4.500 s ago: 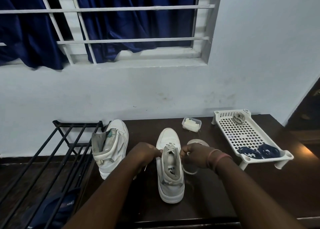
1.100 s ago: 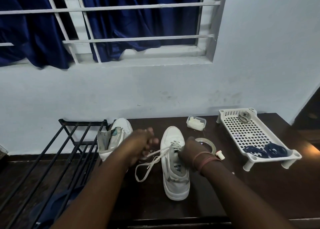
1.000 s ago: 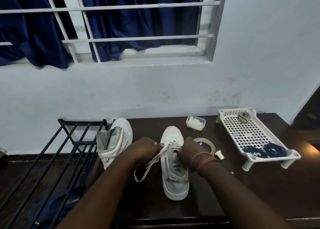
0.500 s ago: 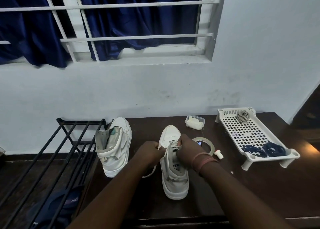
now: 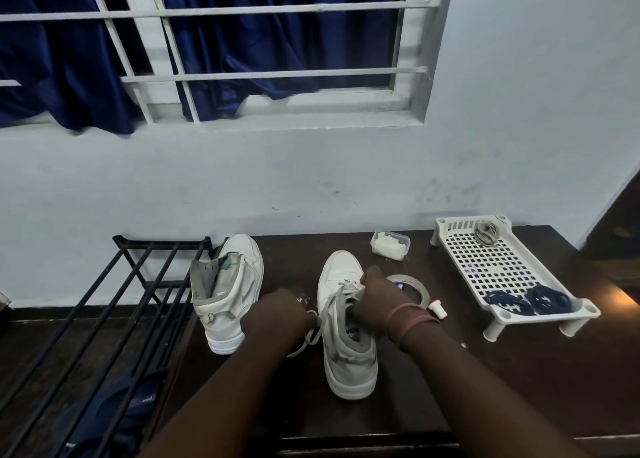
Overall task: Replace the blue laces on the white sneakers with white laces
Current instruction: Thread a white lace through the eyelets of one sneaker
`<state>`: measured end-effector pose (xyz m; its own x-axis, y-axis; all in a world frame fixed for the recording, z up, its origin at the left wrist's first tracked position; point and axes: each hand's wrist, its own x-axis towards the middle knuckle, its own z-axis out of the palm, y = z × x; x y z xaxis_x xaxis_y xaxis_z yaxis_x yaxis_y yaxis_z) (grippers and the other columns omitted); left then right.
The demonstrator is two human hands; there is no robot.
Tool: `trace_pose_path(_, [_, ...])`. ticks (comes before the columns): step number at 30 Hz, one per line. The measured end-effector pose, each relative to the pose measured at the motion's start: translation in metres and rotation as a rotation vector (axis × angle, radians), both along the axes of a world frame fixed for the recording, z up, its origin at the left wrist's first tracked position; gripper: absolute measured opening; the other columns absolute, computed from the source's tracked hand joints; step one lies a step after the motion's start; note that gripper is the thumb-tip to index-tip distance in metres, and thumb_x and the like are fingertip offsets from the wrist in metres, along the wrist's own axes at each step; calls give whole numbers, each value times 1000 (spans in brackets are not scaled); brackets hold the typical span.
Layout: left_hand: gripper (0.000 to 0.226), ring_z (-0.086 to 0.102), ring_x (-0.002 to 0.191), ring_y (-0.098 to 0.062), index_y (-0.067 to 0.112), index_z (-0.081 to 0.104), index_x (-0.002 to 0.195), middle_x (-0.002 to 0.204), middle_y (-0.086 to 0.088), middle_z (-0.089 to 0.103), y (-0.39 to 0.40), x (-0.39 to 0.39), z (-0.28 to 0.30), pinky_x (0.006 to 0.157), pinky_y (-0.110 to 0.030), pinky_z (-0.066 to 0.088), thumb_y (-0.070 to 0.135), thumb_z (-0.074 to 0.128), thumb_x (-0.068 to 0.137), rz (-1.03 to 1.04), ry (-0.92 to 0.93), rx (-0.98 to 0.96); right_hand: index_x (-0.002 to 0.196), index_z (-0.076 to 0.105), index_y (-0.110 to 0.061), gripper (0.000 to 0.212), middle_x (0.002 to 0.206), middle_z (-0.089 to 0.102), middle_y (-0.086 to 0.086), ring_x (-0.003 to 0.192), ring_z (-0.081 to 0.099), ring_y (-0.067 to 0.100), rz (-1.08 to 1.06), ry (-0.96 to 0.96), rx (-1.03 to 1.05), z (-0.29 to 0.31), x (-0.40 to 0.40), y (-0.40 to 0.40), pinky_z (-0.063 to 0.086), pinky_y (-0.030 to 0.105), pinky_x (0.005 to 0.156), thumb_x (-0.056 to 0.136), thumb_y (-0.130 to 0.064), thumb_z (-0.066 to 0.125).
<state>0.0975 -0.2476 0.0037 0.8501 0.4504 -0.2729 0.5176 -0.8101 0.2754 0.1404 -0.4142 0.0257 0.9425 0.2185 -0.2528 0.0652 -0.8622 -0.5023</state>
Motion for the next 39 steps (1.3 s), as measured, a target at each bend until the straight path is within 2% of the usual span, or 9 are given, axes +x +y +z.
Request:
trace_pose_path(4, [50,59,108,-30,26,56,116,114,-5,59,-5,5,-6,87,-37,50,51,69,75,-177,-176,109,127,38,-9,53,100,59,5,79,52,18,40,-27,-26,5,-1,-1,36,24,66,85,-30,64])
trace_pose_path(7, [10,65,90,-25,31,66,84,93,1,66,-10,9,-3,78,-36,55,34,62,76,-315,-223,-74,128,39,-9,57,113,61,10,84,52,19,52,-34,-39,5,-1,-1,37,25,70,84,-34,65])
trace_pose_path(13, [18,69,85,-24,17,64,83,87,-2,73,-1,13,25,82,-36,55,35,60,85,-241,-132,-139,109,56,-20,37,94,58,-4,93,58,18,33,-43,71,14,10,-12,40,23,73,78,-31,73])
trace_pose_path(16, [15,64,62,-22,10,69,86,71,-10,71,16,13,55,68,-38,55,21,59,91,-172,-197,-489,87,64,-18,3,75,60,-8,77,60,13,-33,-134,345,28,13,-13,41,20,63,86,-20,62])
trace_pose_path(19, [21,54,61,-21,5,65,111,70,-6,61,17,10,75,63,-32,48,10,48,101,12,-337,-989,75,65,-13,21,69,65,0,63,58,12,4,-134,563,40,5,-3,48,27,64,90,-28,63])
trace_pose_path(23, [33,63,75,-19,2,60,127,105,-13,74,5,12,91,70,-32,56,0,41,100,107,-388,-1723,93,66,-8,33,86,68,19,59,60,21,109,267,890,40,-12,21,43,26,45,97,-39,57])
trace_pose_path(27, [41,71,100,-29,-2,56,132,130,-23,64,12,16,86,86,-33,60,-11,40,95,308,-478,-2047,107,62,1,30,76,67,10,47,46,13,187,419,882,43,-13,19,29,19,38,101,-27,52])
trace_pose_path(34, [29,54,128,-37,-10,50,125,141,-23,48,45,32,47,106,-44,48,-13,37,99,859,-674,-2056,73,70,-14,26,58,52,2,44,40,10,-38,238,645,52,10,-27,34,21,45,94,-26,62])
trace_pose_path(39, [14,51,113,-29,-8,52,96,110,-17,50,46,42,35,108,-40,43,-14,40,98,894,-630,-1908,59,60,-9,33,48,53,2,38,45,10,-209,63,326,44,17,-49,38,15,42,82,-28,76])
